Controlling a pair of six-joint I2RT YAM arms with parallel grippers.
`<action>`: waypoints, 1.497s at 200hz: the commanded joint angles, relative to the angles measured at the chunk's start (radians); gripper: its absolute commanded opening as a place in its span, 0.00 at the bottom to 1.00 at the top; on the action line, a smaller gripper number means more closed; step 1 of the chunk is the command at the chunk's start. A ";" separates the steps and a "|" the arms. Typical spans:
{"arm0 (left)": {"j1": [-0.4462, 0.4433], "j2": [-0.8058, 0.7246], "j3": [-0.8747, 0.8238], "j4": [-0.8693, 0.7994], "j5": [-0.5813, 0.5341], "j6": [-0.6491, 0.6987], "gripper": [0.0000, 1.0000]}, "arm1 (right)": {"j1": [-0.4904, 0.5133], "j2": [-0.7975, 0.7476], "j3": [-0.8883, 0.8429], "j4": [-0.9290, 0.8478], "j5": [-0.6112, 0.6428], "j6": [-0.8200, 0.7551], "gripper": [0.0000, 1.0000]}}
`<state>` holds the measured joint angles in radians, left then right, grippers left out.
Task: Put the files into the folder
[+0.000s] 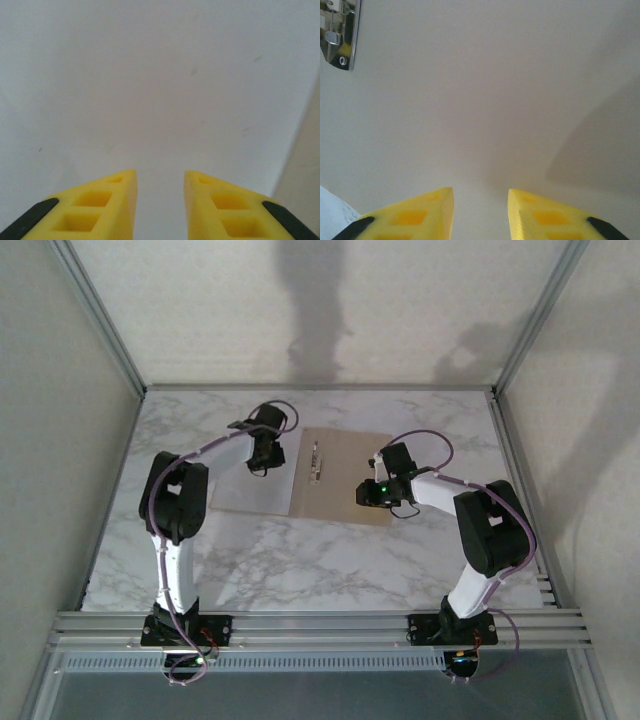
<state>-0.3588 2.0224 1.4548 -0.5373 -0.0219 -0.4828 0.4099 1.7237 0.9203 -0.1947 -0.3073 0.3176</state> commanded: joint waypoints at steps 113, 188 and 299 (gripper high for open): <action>0.188 -0.308 -0.534 0.220 -0.031 -0.056 0.28 | 0.121 0.131 0.087 0.014 -0.054 0.075 0.35; 0.229 -0.338 -0.510 0.194 -0.001 -0.045 0.27 | 0.163 0.092 0.174 -0.059 -0.016 0.064 0.36; 0.131 -0.395 -0.195 -0.099 -0.200 -0.064 0.33 | -0.103 0.051 0.348 -0.249 0.125 -0.052 0.46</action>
<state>-0.1635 1.6482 1.1381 -0.5205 -0.1181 -0.5472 0.3641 1.7107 1.2221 -0.3912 -0.2531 0.2844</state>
